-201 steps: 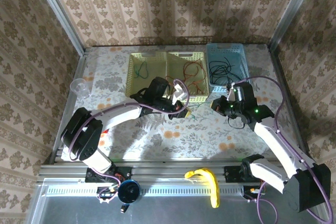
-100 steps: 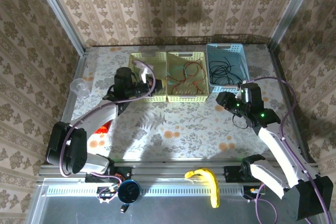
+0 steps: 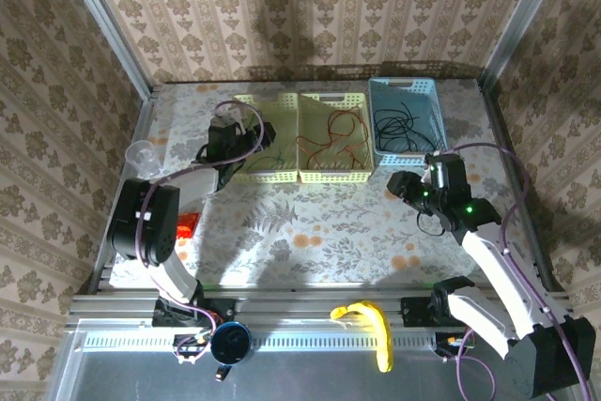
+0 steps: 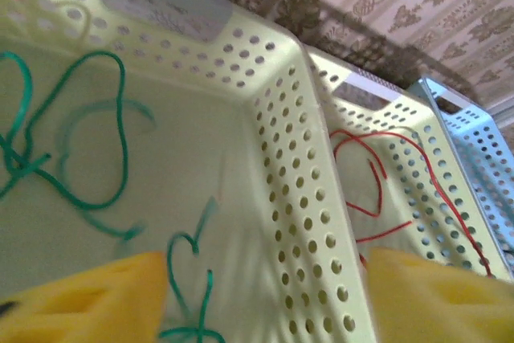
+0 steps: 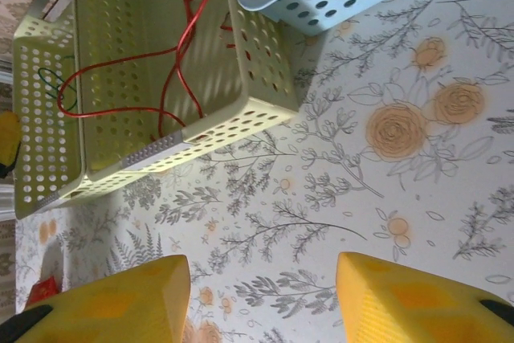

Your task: Untangle the cables

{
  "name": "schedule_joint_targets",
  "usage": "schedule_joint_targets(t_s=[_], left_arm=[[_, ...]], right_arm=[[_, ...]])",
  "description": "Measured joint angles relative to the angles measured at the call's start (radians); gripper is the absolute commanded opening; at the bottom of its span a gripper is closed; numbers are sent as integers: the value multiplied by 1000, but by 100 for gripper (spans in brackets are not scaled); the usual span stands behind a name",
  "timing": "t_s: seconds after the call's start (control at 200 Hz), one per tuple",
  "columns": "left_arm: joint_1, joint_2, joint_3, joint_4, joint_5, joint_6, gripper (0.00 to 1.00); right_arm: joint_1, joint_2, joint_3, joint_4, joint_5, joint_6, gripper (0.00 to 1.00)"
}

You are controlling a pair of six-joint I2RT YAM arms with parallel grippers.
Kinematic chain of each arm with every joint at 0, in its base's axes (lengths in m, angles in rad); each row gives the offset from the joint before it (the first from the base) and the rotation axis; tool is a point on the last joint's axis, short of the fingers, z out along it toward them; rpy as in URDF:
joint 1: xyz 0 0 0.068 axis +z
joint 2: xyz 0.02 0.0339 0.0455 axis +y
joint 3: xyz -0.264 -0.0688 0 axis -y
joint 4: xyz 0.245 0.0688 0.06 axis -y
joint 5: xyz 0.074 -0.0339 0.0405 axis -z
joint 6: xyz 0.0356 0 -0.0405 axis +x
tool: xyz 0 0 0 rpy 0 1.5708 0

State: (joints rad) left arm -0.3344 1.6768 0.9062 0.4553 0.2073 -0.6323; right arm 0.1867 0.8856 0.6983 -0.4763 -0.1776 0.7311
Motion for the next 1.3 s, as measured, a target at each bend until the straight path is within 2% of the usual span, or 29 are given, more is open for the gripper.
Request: schedule_joint_targets(t_s=[0.125, 0.27, 0.465, 0.51, 0.555, 0.6, 0.705, 0.79, 0.885, 1.005, 1.155, 1.295], left_arm=[[-13, -73, 3, -24, -58, 50, 93], [-48, -284, -41, -69, -174, 153, 98], [-59, -613, -223, -205, -429, 252, 100], [-53, -683, -269, -267, -502, 263, 100], [-46, -740, -304, -333, -571, 271, 100], [-36, -792, -332, -407, -641, 276, 100], [3, -886, -372, -535, -800, 299, 100], [15, -938, -415, -556, -931, 332, 100], [22, -960, -499, -505, -1033, 393, 100], [59, -907, -555, -492, -1090, 435, 100], [100, -771, -554, -439, -1104, 448, 100], [100, -621, -554, -332, -1098, 454, 100]], right_arm=[[-3, -42, 0, -51, 61, -22, 56], [-13, -75, 1, -100, 172, -60, 60], [-14, -102, 16, -119, 354, -158, 65], [-14, -109, 13, -116, 406, -185, 70], [-14, -122, -1, -90, 462, -216, 78], [-15, -148, -40, -35, 524, -262, 99], [-17, -215, -191, 146, 642, -375, 100], [-20, -233, -351, 354, 690, -492, 100], [-23, -167, -445, 515, 706, -562, 100], [-26, -14, -472, 703, 716, -594, 100], [-34, 164, -472, 919, 723, -609, 100], [-63, 315, -456, 1091, 709, -631, 100]])
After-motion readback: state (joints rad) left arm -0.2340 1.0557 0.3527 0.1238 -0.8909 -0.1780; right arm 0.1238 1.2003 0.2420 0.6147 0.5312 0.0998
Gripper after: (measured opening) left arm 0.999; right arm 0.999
